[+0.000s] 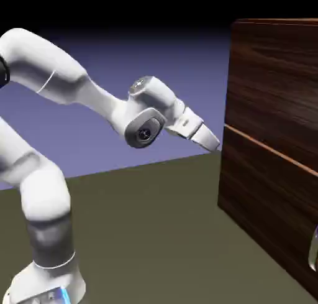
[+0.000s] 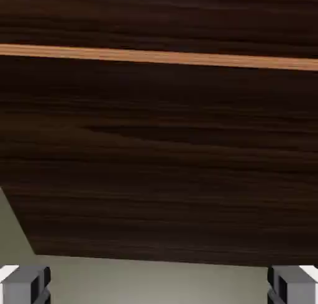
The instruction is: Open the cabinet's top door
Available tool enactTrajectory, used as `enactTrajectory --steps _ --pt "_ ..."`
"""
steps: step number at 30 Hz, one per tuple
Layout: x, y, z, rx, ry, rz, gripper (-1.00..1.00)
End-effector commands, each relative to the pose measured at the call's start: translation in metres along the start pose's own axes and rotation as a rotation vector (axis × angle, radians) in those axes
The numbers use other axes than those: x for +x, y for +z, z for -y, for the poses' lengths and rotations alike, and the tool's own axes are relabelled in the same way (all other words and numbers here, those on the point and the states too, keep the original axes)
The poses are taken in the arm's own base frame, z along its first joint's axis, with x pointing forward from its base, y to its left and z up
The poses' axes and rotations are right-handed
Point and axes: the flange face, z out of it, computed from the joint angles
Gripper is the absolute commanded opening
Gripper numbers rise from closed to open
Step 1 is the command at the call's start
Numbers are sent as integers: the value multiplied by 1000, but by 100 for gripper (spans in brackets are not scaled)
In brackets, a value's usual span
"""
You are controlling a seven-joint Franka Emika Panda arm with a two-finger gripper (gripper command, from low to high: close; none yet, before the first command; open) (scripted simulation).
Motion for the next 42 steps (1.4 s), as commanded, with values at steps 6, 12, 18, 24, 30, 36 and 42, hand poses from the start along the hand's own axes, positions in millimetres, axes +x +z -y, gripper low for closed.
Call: enactTrajectory --steps 6,12,18,24,30,36,42 --pt "35 -40 39 130 -25 -104 0" --pt "69 -81 63 254 -37 -202 0" --pt "102 -118 72 366 -39 -292 0" --pt "134 -146 67 462 -32 -372 0" --pt "165 -162 50 537 -20 -439 0" --pt "196 -162 23 588 -4 -491 0" --pt "224 -145 -12 613 13 -526 0"
